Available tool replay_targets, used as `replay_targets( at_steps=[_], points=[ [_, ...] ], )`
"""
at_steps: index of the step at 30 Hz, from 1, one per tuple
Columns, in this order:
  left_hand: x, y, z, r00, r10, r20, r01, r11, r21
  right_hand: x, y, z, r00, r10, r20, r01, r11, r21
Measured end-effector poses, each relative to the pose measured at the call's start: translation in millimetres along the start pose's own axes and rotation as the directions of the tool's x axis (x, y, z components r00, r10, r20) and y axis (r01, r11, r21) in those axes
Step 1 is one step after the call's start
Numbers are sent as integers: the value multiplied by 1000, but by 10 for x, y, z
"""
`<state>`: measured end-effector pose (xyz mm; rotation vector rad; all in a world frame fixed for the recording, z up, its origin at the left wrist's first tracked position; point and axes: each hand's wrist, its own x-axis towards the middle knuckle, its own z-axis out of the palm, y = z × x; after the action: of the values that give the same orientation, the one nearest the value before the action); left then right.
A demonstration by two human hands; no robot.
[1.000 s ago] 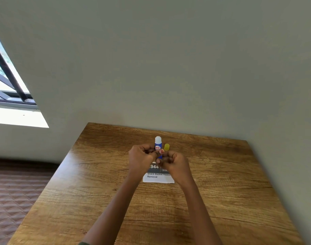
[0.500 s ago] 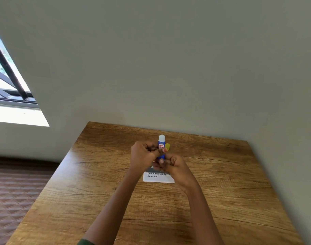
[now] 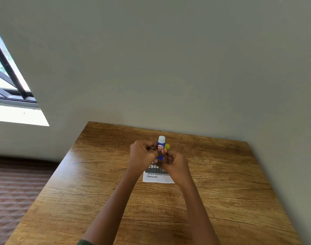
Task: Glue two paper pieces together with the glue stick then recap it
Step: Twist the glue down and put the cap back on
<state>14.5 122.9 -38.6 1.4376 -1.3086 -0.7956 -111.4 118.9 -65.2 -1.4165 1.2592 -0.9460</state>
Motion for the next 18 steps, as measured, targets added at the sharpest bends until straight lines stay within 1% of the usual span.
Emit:
replay_targets(
  at_steps=[1,2,3,4,6,8,11,13,14,16,18],
  points=[
    [1,-9,-12,1000,3,5,-4,1000,3,5,1,-34,995,5,103,-11,998,64],
    [-1,-21,-24,1000,3,12,-3,1000,1,7,2,-59,985,-2,172,-15,995,100],
    [-1,-32,-32,1000,-2,21,2,1000,-3,5,5,-76,978,-12,207,-14,992,128],
    [-2,-41,-36,999,-6,31,6,1000,-2,-3,7,-84,977,-18,213,-14,989,148],
    [-7,-43,-33,999,-7,44,7,1000,6,-11,7,-85,984,-19,180,-10,987,159],
    [-10,-34,-29,999,-5,36,4,1000,15,-6,17,-74,992,-19,123,5,993,120],
    [-19,-12,-13,1000,-15,21,15,1000,-6,-7,2,-35,1000,-17,-17,18,999,30],
    [-22,10,-2,1000,-14,17,15,1000,-24,-13,-29,-21,993,-12,-117,12,1000,1],
    [-21,20,-1,1000,-13,15,13,999,-32,-13,-44,-16,990,-6,-144,6,1000,-1],
    [-19,31,3,1000,-10,6,10,999,-36,-17,-56,-3,992,12,-125,-11,1000,12],
    [-12,22,5,1000,-3,-4,3,1000,-30,-18,-43,-1,998,38,-49,-36,998,46]
  ],
)
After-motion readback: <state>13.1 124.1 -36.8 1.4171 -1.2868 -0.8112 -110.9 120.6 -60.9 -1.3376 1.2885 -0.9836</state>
